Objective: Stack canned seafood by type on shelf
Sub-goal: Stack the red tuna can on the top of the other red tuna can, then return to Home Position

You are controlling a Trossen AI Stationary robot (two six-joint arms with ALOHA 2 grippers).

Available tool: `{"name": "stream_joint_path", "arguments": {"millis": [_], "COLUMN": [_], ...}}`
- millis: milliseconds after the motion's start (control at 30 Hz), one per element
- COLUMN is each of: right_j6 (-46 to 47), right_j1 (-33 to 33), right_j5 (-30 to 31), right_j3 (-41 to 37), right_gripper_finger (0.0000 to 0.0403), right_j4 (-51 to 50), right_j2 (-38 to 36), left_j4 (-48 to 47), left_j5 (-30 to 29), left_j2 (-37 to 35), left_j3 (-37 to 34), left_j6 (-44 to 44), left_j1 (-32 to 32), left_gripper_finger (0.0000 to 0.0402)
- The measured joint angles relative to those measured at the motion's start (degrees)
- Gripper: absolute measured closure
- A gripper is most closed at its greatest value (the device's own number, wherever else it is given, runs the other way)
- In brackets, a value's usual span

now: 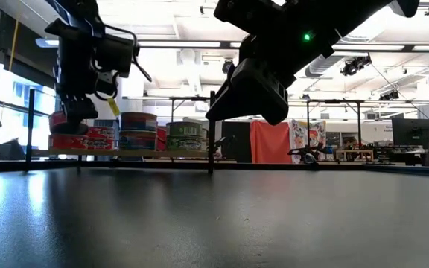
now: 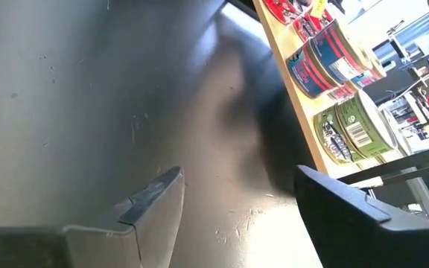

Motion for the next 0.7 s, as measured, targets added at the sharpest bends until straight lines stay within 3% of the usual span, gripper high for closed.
{"name": "stream_joint_path", "arguments": {"millis": [367,700], "right_j6": [0.00,0.15], "right_j1": [0.00,0.00], "right_j5": [0.00,-1.62], "right_j3": [0.00,0.04], "right_gripper_finger": [0.0158,0.0158], "right_j4": [0.01,0.01], "right_j2": [0.00,0.00], "left_j4": [2.05,-1.75], "left_j5": [2.98,6.00], "left_j2": [0.02,0.00], "left_j3": [0.26,5.80], "left_j6": [5.39,6.50], "left_j1": [4.03,3.69], "left_gripper_finger": [0.0154,0.0148]}}
